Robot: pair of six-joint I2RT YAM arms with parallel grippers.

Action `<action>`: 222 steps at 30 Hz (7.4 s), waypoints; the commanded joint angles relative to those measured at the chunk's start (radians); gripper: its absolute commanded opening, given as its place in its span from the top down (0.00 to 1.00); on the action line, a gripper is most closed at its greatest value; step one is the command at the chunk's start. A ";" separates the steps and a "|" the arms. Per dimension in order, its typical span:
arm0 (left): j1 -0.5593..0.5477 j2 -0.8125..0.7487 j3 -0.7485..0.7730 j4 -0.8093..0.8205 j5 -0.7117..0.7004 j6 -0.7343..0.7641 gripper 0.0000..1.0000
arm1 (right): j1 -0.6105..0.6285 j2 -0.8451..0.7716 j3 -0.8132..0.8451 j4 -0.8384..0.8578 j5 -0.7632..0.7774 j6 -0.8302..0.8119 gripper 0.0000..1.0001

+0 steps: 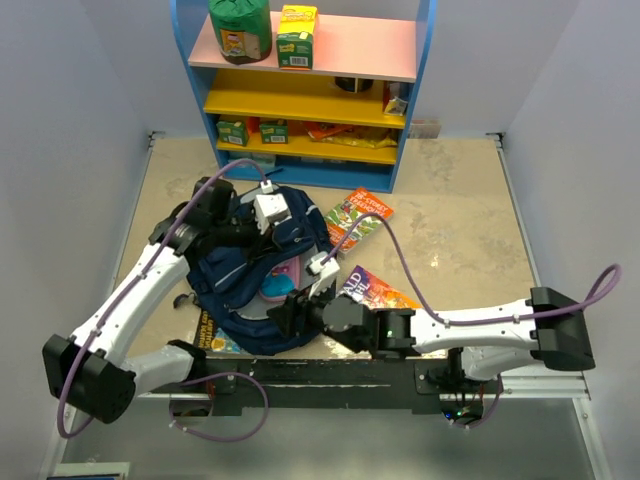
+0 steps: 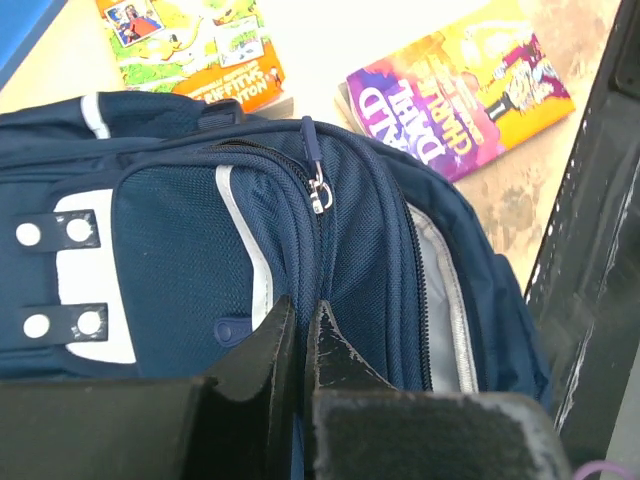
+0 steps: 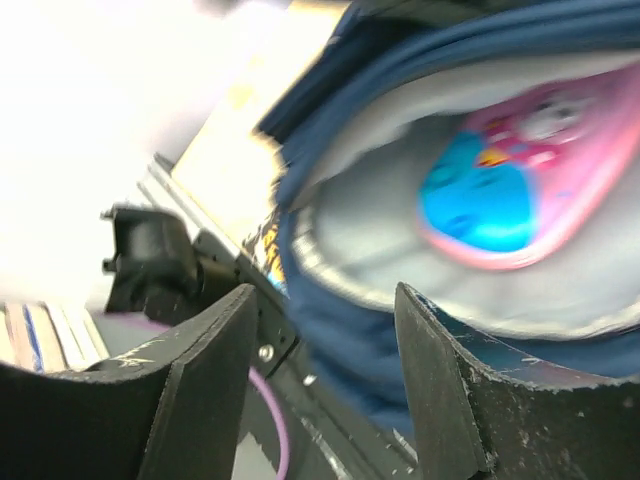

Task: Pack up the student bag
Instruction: Place the stationery in the student bag, then zip the student bag at the center of the board.

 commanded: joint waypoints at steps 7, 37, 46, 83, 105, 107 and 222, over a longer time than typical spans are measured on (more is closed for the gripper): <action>-0.044 0.151 0.146 0.322 -0.195 -0.119 1.00 | 0.230 0.231 0.305 -0.242 0.370 -0.093 0.37; 0.542 0.134 0.016 -0.397 0.018 0.971 0.27 | 0.058 0.346 0.508 -0.560 0.309 0.213 0.24; 0.630 0.053 -0.172 -0.267 0.006 1.176 0.30 | 0.060 0.392 0.495 -0.487 0.230 0.150 0.26; 0.403 0.012 -0.204 -0.097 0.122 1.089 1.00 | -0.003 0.265 0.359 -0.295 0.112 -0.052 0.36; 0.403 0.119 0.160 -0.641 0.274 1.144 1.00 | 0.089 0.398 0.581 -0.160 0.149 -0.675 0.35; 0.403 0.117 0.160 -0.638 0.274 1.125 1.00 | 0.089 0.433 0.616 -0.219 0.196 -0.657 0.34; 0.397 -0.100 -0.159 -0.423 0.024 1.272 0.86 | -0.272 0.073 0.135 -0.501 0.364 0.099 1.00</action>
